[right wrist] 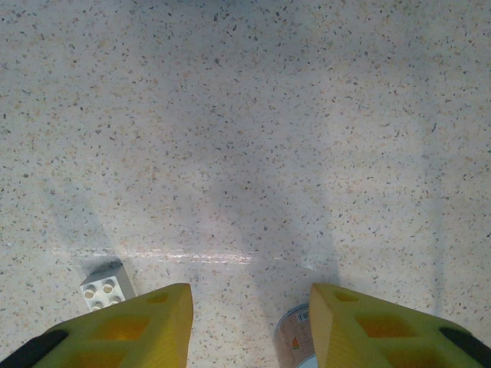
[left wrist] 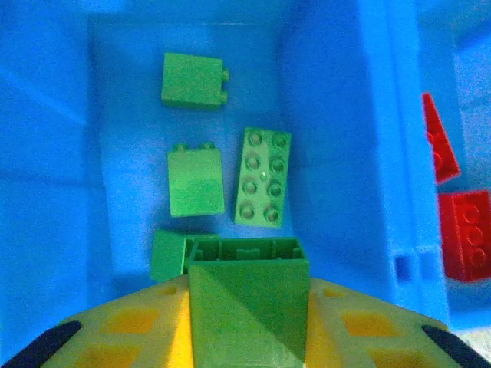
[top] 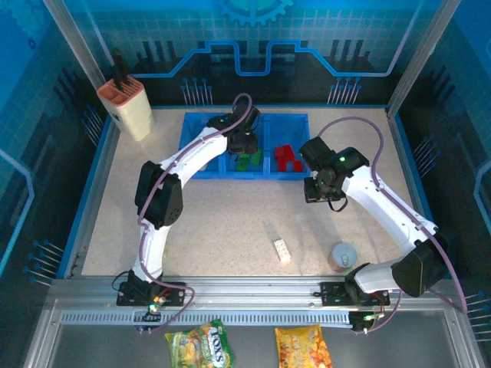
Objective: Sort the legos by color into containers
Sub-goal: Place the lego in the container.
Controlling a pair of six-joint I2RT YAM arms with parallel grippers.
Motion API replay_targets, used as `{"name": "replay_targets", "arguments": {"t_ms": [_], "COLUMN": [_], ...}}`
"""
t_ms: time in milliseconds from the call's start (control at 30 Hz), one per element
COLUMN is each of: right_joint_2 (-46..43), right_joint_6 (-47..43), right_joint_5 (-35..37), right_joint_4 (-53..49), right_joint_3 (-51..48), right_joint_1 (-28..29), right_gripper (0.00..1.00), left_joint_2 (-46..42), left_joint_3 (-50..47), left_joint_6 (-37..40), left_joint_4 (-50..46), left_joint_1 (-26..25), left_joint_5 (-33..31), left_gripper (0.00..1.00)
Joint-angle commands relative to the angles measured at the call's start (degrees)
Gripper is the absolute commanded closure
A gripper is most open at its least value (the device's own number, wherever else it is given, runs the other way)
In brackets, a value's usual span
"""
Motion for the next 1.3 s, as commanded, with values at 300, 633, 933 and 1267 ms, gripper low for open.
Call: {"name": "replay_targets", "arguments": {"t_ms": [300,633,933,1267], "right_joint_2": [-2.06,-3.10,-4.88,-5.40], "right_joint_6": [0.54,0.46,0.14,-0.60], "right_joint_5": [1.02,1.45,1.66,1.29], "right_joint_4": [-1.72,-2.41,-3.21,-3.28], "right_joint_3": [-1.52,-1.92,-2.76,-2.45], "right_joint_1": [-0.74,-1.20,-2.24,-3.02], "right_gripper": [0.55,0.55,0.55,0.55], "left_joint_2": [10.80,17.06,19.42,17.03], "left_joint_3": [10.83,15.55,16.49,15.88], "left_joint_6": [3.82,5.07,5.23,3.88], "left_joint_4": [2.14,4.98,8.44,8.43], "left_joint_1": [3.79,5.45,5.40,5.25], "left_joint_5": [-3.68,-8.16,-10.12,-8.24], "left_gripper": [0.63,0.63,0.58,0.54]}}
